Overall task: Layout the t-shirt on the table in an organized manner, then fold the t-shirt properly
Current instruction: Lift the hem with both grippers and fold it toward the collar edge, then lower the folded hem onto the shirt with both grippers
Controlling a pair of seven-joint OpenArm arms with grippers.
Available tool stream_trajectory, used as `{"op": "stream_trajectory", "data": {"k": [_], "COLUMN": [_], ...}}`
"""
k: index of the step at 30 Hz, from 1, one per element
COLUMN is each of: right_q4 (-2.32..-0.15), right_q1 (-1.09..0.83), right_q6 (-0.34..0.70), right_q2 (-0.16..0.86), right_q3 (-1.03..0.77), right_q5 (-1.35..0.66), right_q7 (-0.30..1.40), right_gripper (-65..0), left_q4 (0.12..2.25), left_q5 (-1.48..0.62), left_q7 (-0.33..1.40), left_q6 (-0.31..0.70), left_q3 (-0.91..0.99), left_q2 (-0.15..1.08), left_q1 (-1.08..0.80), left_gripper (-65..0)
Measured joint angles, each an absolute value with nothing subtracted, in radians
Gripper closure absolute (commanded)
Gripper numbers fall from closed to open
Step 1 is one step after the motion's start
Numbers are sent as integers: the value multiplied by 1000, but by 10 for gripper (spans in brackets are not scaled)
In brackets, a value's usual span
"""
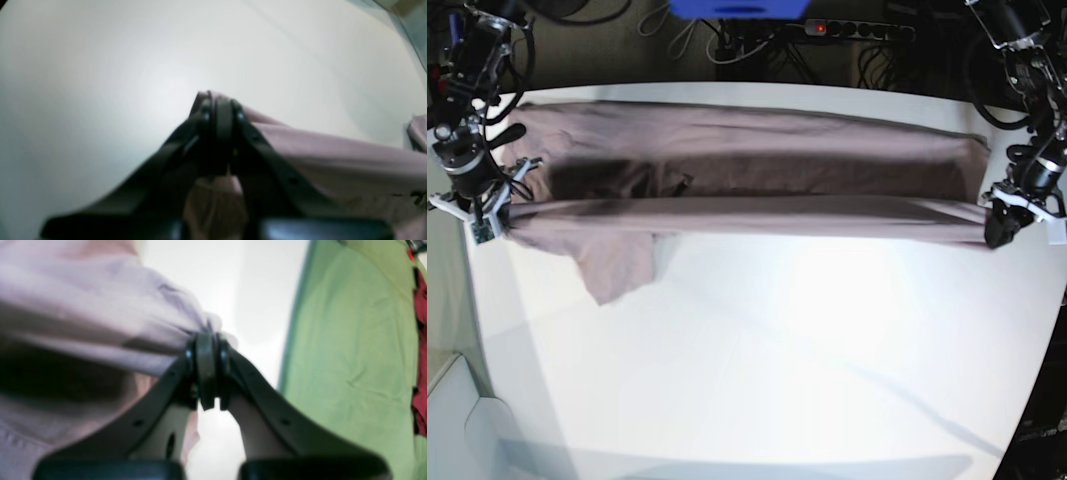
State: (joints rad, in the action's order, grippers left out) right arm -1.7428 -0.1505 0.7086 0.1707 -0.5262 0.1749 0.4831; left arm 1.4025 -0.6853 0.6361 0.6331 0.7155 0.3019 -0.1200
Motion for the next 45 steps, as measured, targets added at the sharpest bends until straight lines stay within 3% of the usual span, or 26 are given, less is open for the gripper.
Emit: {"op": "stream_trajectory", "data": {"k": [13,22,32,35,40,45], "right_q4": [-1740,-1740,-1739,-1729,-1676,-1695], "right_q1": [-238,-295,-297,-297,-298,-303], "right_q6": [707,707,707,707,707,706], "right_q2": [148,148,136,146,181,208], "right_q3": [-519,-414,-418,-418,-419,-419], "right_q5": [175,178,182,181,185,185], "right_q7": [474,485,486,480,484,485], "right_gripper": [0,0,0,0,-140,-258], "left_q4": [1401,1396,1264,1240,1229,1231], "left_q5": [-678,-677,-671,-675,-646,-622], "left_q7": [632,629,628,628,628,625], "left_q6": [633,632,625,625,625,626], "left_q3": [712,631,624,624,625,625], "left_q2": [310,308,319,318,318,316], "left_q1": [-168,-180,-182,-182,-179,-174], "left_gripper": [-4,-5,-6,-51,-242,-258]}}
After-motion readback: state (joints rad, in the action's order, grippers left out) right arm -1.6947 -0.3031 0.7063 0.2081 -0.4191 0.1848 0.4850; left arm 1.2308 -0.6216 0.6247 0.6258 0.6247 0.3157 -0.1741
